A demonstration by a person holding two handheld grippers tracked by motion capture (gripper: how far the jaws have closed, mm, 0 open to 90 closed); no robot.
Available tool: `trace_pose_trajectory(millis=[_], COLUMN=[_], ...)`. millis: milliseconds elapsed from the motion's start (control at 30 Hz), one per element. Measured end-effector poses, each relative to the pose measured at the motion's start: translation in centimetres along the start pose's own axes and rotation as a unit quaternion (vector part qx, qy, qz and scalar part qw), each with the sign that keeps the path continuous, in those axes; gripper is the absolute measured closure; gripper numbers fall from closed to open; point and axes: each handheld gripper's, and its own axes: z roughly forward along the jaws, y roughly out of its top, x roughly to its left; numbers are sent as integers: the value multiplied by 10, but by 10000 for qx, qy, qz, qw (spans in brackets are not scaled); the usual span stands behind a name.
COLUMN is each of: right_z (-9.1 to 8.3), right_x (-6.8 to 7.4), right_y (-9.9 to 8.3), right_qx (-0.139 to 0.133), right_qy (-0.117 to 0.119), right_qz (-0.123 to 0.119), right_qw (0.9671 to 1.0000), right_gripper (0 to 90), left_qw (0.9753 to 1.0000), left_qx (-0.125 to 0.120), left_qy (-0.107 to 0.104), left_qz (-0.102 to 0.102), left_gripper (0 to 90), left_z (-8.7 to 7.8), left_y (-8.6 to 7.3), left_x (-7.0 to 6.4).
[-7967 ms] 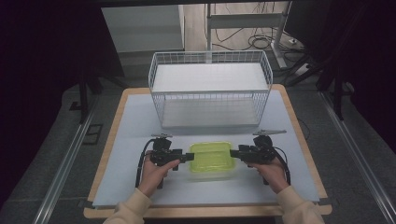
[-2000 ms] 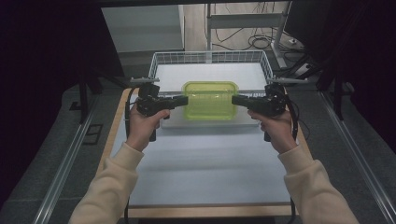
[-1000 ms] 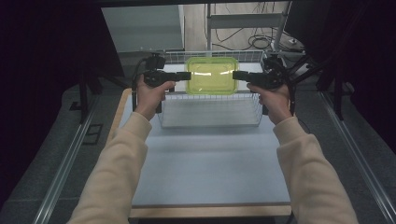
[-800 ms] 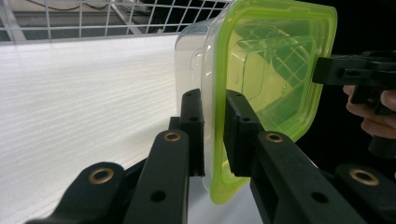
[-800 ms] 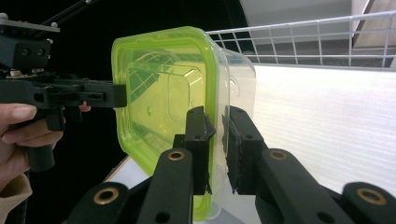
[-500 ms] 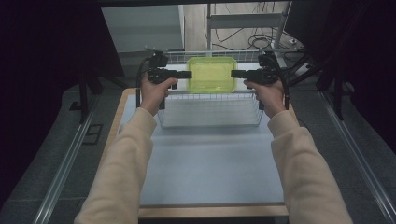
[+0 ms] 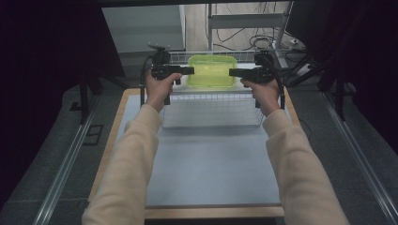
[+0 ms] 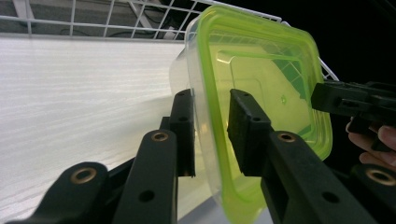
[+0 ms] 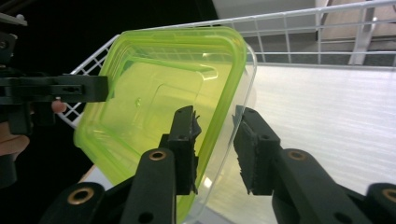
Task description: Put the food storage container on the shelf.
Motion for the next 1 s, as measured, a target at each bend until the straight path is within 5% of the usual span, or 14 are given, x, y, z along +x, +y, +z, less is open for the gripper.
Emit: trace_pose_trajectory(millis=[100,300,533,767,1000], right_z=[3,7,4,-22,-51], right_x=[-1,-8,-5,5,14], right_y=[-1,-1,-2,-3,-19], right_qx=[61,26,-96,-525,-514], right_qy=[-201,-237,-466,-259,-67], right_qz=[-84,66,-25,-276,-854], right_qw=[9997,9997,9989,9979,9950], right_gripper=[632,560,423,366,330], left_qw=[10000,9999,9995,9970,9946], left_qx=[26,-26,-249,-507,-437], left_qy=[20,-93,103,121,-65], left_qz=[-24,-27,148,580,940], left_gripper=[678,569,267,217,218], left_z=[3,7,5,-29,-61], left_y=[-2,-4,-2,-6,-42], left_x=[3,7,2,-17,-32])
